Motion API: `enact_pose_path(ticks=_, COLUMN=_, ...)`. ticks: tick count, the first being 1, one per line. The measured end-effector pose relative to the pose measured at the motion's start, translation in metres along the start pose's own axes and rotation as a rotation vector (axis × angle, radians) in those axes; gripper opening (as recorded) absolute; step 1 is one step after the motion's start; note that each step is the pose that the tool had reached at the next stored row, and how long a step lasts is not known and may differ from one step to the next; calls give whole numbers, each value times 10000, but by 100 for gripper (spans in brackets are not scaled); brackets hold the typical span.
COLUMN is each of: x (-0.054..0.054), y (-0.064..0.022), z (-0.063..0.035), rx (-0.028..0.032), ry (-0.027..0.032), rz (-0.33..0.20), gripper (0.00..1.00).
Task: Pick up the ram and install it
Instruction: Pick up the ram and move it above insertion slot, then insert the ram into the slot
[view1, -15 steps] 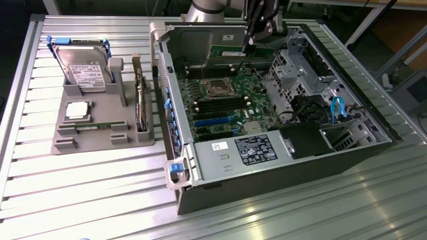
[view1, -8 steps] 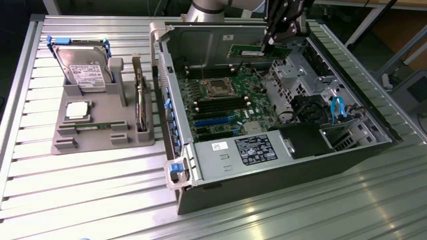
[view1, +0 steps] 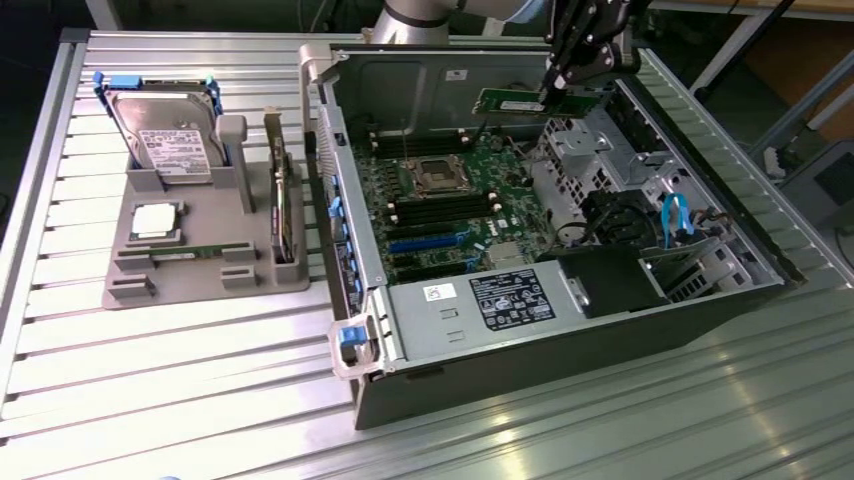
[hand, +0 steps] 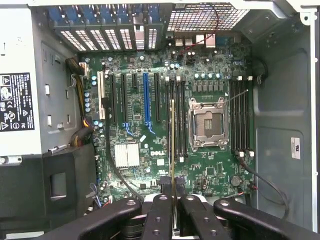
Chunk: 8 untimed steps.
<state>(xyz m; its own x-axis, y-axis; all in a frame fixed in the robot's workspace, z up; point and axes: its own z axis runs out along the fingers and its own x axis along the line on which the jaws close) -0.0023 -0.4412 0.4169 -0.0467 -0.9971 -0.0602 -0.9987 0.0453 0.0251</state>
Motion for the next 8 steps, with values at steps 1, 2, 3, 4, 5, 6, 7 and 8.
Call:
enact_pose_path(ticks=1, x=0, y=0, z=0, rx=0, ry=0, rz=0, gripper=11)
enact_pose_path(ticks=2, x=0, y=0, z=0, rx=0, ry=0, rz=1, gripper=11)
enact_pose_path(ticks=3, x=0, y=0, z=0, rx=0, ry=-1, rz=0, gripper=11)
enact_pose_path(ticks=4, x=0, y=0, z=2, rx=0, ry=-1, rz=0, gripper=11)
enact_pose_path(ticks=5, x=0, y=0, z=6, rx=0, ry=1, rz=1, gripper=11)
enact_pose_path(ticks=6, x=0, y=0, z=12, rx=0, ry=-1, rz=0, gripper=11)
enact_pose_path(ticks=7, x=1, y=0, z=18, rx=0, ry=0, rz=0, gripper=11)
enact_pose_path(ticks=8, x=2, y=-1, z=27, rx=0, ry=0, rz=0, gripper=11)
